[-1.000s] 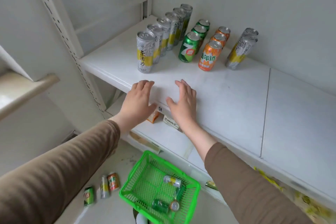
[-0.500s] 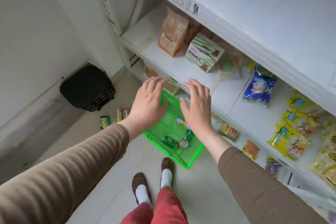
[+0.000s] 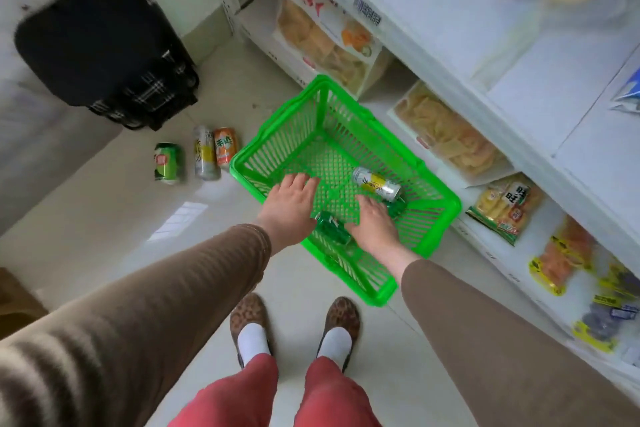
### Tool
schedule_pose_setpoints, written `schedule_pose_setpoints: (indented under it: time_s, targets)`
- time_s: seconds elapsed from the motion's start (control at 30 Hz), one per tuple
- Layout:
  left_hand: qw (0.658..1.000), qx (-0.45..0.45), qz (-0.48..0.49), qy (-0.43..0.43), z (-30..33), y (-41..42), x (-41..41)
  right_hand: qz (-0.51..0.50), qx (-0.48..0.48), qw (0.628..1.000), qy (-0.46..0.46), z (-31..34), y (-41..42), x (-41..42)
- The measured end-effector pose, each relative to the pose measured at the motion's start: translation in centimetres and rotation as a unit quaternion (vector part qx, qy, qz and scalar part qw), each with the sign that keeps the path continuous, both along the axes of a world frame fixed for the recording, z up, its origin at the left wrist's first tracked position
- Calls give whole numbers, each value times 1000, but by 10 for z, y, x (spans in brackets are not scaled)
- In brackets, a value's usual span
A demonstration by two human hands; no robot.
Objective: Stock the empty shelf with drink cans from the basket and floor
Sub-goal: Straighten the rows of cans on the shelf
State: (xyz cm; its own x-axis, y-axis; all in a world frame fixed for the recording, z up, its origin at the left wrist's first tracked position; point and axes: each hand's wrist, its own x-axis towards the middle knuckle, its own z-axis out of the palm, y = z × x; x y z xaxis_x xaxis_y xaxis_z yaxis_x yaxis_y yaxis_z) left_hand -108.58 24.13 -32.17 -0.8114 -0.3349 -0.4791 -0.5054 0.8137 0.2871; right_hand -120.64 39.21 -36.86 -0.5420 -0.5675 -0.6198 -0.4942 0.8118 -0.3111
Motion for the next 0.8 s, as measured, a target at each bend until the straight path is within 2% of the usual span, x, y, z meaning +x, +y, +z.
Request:
schedule_pose_setpoints:
  time_s: [0.13, 0.37, 0.43, 0.5, 0.6, 0.7, 0.8]
  targets:
    - [998, -13, -29, -46, -63, -4, -11, 31, 65, 997, -30, -85, 0, 1]
    - [995, -38, -81, -46, -131, -7, -30, 74, 124, 989, -21, -221, -10, 10]
    - [995, -41, -84, -44, -139, -8, -32, 70, 125, 989, -17, -230, -12, 13]
    - [995, -38, -79, -42, -142, -10, -32, 51, 119, 991, -26, -227, -14, 15]
    - [996, -37, -66, -36, -129, -15, -28, -33, 81, 996, -29, -203, -16, 14]
    - [998, -38, -40, -26, -94, -23, -22, -126, 21, 992, -22, -144, -19, 10]
    - [999, -42, -9, -15, -33, -27, -17, -187, -85, 979, -6, -59, -27, 7]
